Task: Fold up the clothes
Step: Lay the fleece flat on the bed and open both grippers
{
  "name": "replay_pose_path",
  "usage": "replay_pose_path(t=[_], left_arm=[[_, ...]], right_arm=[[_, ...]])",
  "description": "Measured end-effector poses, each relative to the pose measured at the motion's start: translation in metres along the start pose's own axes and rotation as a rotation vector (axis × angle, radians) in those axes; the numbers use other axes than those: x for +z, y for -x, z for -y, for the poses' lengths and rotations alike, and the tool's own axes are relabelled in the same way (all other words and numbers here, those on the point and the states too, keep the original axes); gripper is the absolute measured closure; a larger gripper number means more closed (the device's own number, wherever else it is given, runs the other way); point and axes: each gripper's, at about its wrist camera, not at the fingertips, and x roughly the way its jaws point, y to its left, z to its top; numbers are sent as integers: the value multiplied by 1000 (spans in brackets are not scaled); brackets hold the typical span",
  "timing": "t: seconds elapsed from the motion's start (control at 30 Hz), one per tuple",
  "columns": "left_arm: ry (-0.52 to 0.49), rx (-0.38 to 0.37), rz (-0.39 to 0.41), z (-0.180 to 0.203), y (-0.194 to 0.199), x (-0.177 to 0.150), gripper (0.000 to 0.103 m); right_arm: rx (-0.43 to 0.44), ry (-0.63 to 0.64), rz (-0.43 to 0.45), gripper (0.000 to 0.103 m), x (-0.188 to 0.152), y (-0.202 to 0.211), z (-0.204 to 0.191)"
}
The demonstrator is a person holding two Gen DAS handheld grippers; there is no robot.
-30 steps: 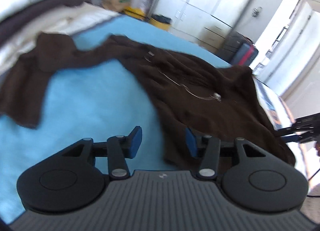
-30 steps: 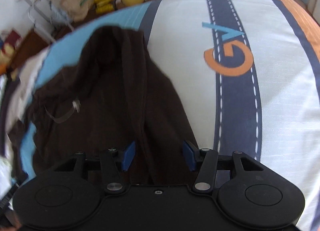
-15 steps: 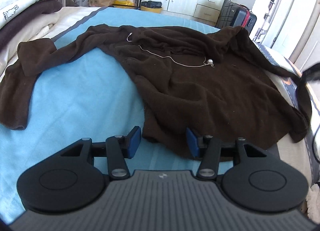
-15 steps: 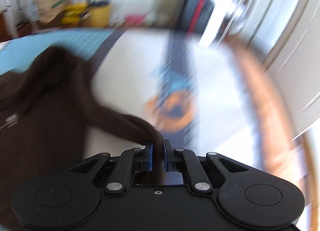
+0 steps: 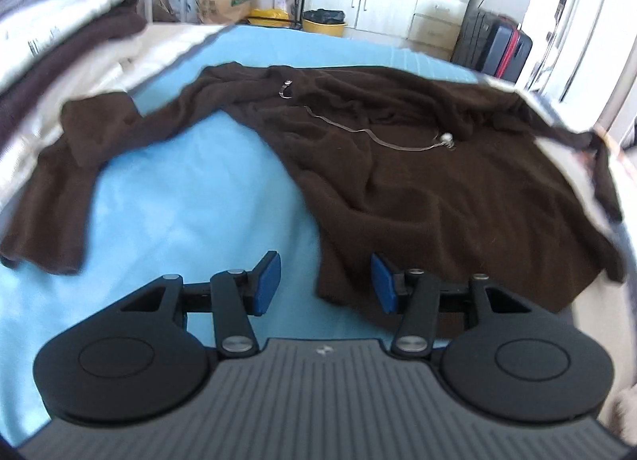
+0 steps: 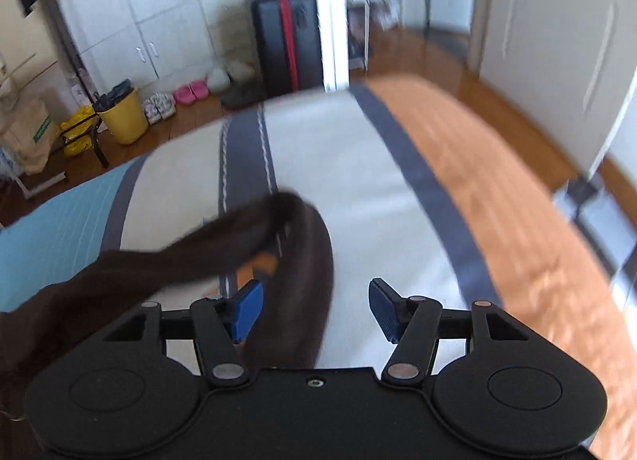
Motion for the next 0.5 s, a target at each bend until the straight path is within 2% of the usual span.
replay_pose_path(t=[0.07,0.13,0.17,0.2,0.23,0.3,0.37,0.43,0.47,0.5], left_arm=[[23,-16,-7,1,-5,2,52],[46,-32,-14,1,-9,3,47],[48,-31,-14,4,-11,4,41],[41,-22,-11,8,-13,4,35],[40,-15,-10,12,-15,5,31],[33,8,-18,18,-16,6,28],[13,33,-29,22,-15,7,35],[-4,63,-35,22,-15,8,49],[-11,74,-34,20,-15,8,59],[-11,82,-37,18,-15,8,66]], right_arm=[[70,-47,-79,38,-14,-3,8],[137,-51,-149,39,-27,-9,-1],[159,-36,-176,39,-31,-15,-9],[155,12,-184,55,-33,-19,-17],[137,78,-182,99,-36,-22,-26],[29,180,-117,99,-44,-16,-35],[-2,187,-16,99,-38,5,-28],[-21,183,93,100,-25,25,-16],[-37,188,150,100,-16,33,-10],[-69,198,181,100,-5,34,-3]])
